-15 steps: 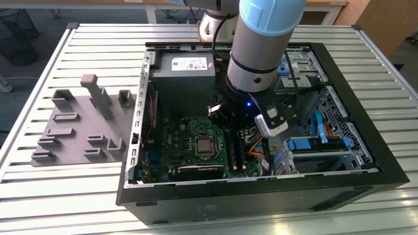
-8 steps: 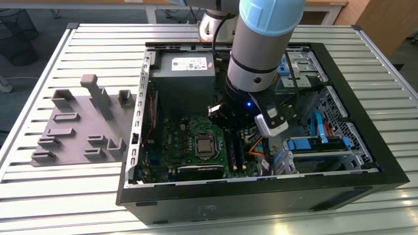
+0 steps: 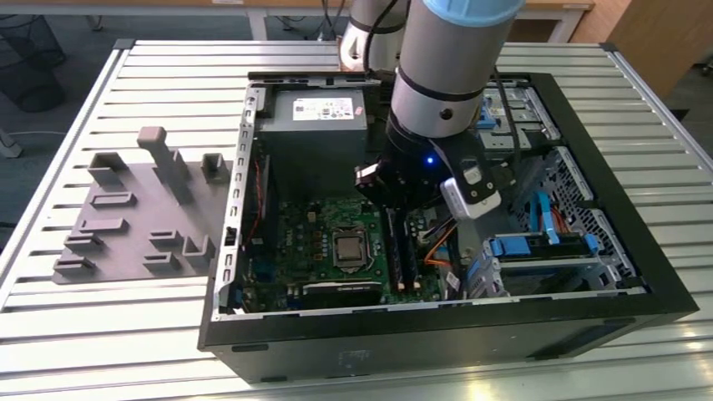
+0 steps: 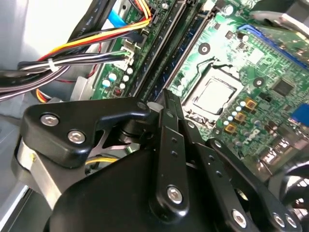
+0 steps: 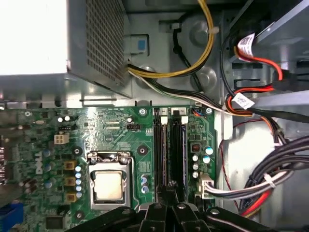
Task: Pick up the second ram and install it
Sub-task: 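Press down the second ram until it locks into place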
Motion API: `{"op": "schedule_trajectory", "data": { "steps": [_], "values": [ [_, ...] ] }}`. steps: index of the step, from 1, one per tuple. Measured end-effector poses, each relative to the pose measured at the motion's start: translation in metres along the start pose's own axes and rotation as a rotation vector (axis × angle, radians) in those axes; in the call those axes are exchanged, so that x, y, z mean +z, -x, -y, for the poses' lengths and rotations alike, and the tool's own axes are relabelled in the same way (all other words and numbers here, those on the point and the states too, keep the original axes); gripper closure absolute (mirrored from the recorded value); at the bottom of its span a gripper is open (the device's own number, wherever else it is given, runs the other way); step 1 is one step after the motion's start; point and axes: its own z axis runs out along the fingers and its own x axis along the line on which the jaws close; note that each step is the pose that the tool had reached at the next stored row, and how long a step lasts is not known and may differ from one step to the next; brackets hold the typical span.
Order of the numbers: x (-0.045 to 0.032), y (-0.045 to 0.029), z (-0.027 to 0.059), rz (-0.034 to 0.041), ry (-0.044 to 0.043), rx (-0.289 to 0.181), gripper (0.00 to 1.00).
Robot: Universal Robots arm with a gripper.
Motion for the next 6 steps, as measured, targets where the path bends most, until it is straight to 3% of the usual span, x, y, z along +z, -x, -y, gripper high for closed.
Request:
{"op": "schedule_trajectory", "data": {
  "steps": [6],
  "values": [
    [-0.0013, -0.0001, 0.0, 0.0, 0.0001, 0.0, 0.89]
  ]
}}
